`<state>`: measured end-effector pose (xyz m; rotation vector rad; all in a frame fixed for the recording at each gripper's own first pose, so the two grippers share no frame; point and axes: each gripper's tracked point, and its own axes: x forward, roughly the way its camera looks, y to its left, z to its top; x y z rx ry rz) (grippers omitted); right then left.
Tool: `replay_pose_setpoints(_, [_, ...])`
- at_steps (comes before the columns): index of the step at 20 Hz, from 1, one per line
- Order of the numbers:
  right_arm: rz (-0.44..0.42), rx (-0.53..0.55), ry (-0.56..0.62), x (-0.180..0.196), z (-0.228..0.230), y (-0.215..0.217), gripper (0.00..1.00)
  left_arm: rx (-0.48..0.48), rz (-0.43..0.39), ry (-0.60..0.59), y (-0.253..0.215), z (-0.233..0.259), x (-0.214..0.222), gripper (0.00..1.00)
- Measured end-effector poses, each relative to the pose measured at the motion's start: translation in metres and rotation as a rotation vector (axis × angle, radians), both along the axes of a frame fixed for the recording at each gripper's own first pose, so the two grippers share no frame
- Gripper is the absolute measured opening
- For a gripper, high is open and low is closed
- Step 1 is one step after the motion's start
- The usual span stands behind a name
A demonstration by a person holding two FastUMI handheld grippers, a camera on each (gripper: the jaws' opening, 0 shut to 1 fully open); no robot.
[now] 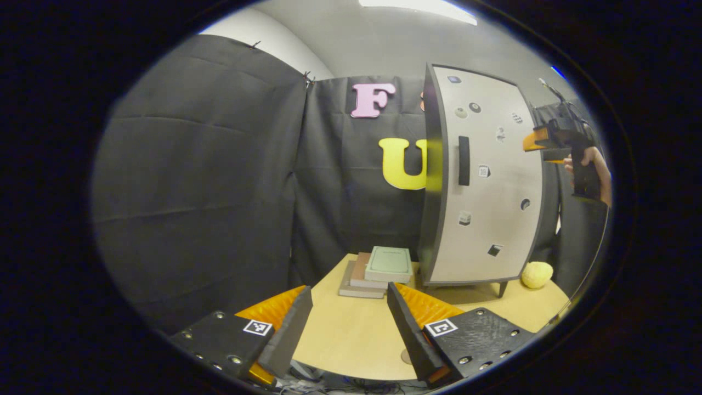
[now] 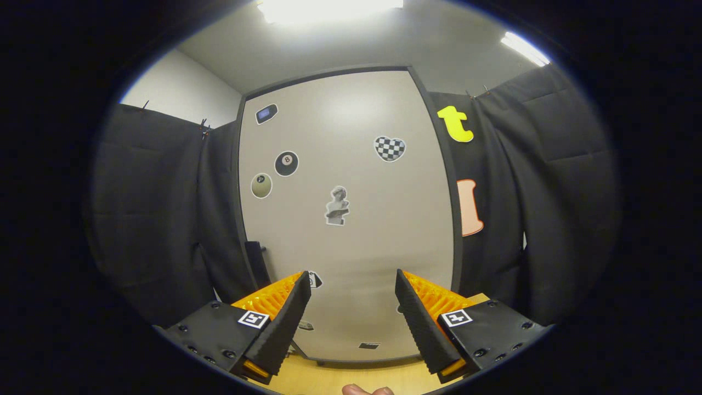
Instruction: Open the cabinet door with the right hand, grasp the bottle in the cabinet with the left hand and place it on the coaster, then close the cabinet door with the right hand.
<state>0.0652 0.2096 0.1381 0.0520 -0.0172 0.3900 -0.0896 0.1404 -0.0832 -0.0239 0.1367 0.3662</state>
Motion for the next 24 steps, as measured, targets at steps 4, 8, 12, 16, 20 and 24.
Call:
replay_pose_setpoints(4, [0.039,-0.003,-0.006,0.005,0.006,0.041,0.98,-0.023,0.073,0.006,0.035,-0.003,-0.011,0.82])
replay_pose_setpoints(8, [0.084,-0.043,0.006,0.008,-0.002,0.084,0.98,-0.087,0.110,0.035,0.053,-0.023,-0.017,0.86])
replay_pose_setpoints(12, [0.113,-0.074,0.007,0.014,-0.008,0.120,0.98,0.008,0.145,0.086,0.074,-0.027,-0.021,0.85])
replay_pose_setpoints(16, [0.118,-0.088,0.023,0.027,-0.017,0.149,0.98,-0.013,0.135,0.091,0.077,-0.032,-0.013,0.86])
replay_pose_setpoints(20, [0.074,-0.130,0.042,0.040,-0.030,0.163,0.98,0.027,0.161,0.104,0.092,-0.029,-0.013,0.85])
replay_pose_setpoints(24, [0.032,-0.151,0.039,0.050,-0.036,0.168,0.92,0.018,0.189,0.106,0.108,-0.032,-0.022,0.86])
